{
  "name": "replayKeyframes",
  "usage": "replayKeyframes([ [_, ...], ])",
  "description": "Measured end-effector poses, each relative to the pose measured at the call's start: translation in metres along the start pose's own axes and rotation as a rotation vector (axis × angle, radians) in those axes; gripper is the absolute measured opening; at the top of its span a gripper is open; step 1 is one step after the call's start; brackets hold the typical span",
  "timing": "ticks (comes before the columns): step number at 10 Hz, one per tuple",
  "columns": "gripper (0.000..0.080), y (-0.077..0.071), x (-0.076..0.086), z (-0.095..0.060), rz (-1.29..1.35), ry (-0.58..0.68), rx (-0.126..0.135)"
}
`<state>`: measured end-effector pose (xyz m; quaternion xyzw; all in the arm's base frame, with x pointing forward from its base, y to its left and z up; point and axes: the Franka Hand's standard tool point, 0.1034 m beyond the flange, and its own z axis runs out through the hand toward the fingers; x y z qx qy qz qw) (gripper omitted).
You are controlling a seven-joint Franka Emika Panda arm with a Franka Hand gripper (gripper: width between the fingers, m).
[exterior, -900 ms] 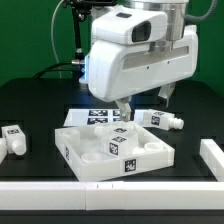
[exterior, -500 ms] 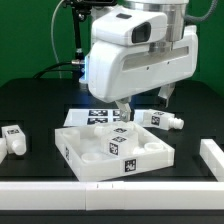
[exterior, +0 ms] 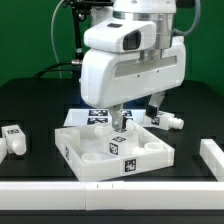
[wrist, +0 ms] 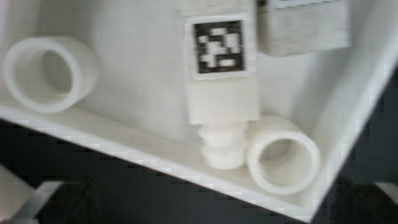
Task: Assemble square table
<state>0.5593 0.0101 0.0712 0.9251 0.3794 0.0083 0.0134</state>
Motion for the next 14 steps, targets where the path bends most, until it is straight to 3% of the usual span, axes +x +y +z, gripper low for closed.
replayKeyframes([
  [1,0.0649,0.002,-0.007,0.006,-0.035,0.02,-0.017],
  [5,0.0649,0.002,-0.011,0.008,-0.032,0.015,-0.012],
  [8,0.0649,0.051,-0.049,0.016,0.038,-0.017,-0.02],
  [9,0.0649,0.058,-0.052,0.021,0.045,-0.026,-0.015],
  [12,0.0649,0.053,-0.048,0.021,0.036,-0.024,-0.012],
  [14,0.0649,0.059,-0.059,0.032,0.126,-0.018,0.002],
])
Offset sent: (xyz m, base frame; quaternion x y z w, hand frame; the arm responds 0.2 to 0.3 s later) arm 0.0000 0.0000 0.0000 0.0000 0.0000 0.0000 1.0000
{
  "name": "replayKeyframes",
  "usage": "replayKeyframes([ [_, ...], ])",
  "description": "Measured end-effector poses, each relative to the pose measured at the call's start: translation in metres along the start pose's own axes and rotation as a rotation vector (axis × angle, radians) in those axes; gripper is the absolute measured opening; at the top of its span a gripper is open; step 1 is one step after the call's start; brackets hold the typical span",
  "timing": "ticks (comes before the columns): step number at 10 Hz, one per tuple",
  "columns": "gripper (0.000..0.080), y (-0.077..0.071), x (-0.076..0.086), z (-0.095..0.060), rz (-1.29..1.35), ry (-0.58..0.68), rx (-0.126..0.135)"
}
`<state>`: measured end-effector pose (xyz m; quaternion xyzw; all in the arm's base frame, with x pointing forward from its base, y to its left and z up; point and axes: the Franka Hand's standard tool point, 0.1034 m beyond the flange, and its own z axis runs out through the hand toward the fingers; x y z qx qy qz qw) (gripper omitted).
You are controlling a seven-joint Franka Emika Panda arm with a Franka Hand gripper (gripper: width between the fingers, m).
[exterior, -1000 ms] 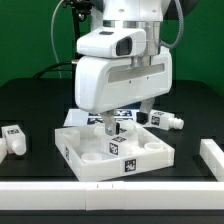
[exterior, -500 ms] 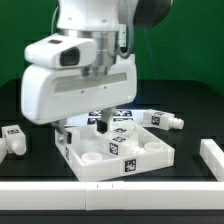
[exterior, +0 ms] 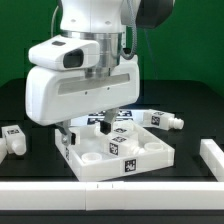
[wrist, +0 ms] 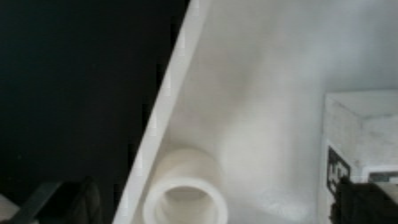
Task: Assemble square table
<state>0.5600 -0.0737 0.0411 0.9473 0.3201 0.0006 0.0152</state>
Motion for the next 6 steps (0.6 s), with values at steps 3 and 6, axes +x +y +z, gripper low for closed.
replayKeyframes([
  [3,0.0649,0.017,-0.015,0.022,0.076,-0.002,0.036],
  [6,0.0534,0.017,-0.018,0.026,0.078,-0.004,0.041],
])
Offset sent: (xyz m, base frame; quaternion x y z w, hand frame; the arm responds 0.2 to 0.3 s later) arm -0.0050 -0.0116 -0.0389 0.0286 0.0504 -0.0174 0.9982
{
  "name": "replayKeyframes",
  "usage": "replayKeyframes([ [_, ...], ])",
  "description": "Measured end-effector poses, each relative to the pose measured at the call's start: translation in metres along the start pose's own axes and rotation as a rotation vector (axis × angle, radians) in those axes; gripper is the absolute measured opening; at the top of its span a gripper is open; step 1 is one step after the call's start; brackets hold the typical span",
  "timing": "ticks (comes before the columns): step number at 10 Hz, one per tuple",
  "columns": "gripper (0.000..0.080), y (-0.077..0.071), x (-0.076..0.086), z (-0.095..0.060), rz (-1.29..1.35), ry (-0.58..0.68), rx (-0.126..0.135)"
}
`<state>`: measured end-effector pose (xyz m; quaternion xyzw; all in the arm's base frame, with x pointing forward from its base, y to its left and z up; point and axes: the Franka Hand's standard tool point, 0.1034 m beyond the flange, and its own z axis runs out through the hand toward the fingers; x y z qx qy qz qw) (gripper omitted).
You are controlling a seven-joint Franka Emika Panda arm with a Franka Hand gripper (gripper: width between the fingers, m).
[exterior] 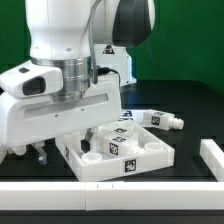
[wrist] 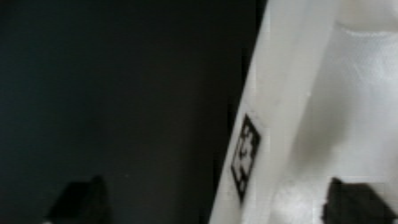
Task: Assemble square table
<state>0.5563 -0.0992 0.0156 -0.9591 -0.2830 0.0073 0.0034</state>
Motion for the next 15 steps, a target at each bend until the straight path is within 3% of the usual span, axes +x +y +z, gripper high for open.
replayKeyframes([
  [1,0.0534,0.0,0.0,0.0,0.0,0.0,0.0],
  [3,0.0175,0.0,0.0,0.0,0.0,-0.001,0.001],
  [4,0.0175,0.0,0.0,0.0,0.0,0.0,0.001],
  [5,0.0065,0.0,0.0,0.0,0.0,0.0,0.001],
  [7,0.0052,-0.008,0.01,-0.002,0.107,0.0,0.009],
  [10,0.0052,-0.039,0.06,-0.003,0.439,0.008,0.045],
  [11,0.0052,-0.04,0.069,-0.003,0.494,0.0,0.053],
  [15,0.0052,-0.038,0.065,0.0,0.464,-0.004,0.049],
])
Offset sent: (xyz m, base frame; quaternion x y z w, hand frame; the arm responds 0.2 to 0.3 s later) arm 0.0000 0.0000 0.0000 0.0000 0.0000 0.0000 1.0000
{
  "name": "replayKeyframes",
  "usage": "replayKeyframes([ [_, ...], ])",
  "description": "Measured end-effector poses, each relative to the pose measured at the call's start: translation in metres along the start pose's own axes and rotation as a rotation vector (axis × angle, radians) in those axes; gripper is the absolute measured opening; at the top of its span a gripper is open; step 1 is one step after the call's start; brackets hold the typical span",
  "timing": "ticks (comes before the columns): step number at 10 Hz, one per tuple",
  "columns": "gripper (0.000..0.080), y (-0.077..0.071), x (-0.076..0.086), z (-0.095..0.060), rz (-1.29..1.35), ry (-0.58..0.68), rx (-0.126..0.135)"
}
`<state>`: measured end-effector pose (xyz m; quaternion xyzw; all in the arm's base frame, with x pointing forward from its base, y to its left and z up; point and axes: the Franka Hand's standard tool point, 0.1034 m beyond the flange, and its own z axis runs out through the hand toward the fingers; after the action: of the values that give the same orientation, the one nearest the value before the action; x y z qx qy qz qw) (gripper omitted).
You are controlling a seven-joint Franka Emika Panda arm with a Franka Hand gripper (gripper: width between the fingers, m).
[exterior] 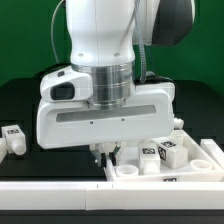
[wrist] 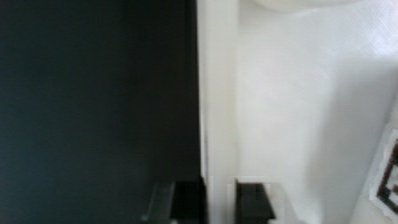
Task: Assemble square table
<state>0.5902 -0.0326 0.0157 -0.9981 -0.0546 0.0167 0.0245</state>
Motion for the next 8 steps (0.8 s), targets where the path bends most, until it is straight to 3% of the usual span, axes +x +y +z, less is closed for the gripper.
replayKeyframes([
  [2,0.0052,-0.0111,0.0035,0.0007,0.182,0.013,-0.005],
  [3,0.0062,-0.0107,0.0041,0.001,0.251,0.036,-0.015],
  [5,0.0071,-0.0111,0.0046,0.001,0.327,0.029,-0.007],
  [6,0.0075,-0.011,0.0047,0.001,0.301,0.026,-0.035],
  [8,0.0075,-0.0104,0.0045,0.0008,0.291,0.032,-0.042],
])
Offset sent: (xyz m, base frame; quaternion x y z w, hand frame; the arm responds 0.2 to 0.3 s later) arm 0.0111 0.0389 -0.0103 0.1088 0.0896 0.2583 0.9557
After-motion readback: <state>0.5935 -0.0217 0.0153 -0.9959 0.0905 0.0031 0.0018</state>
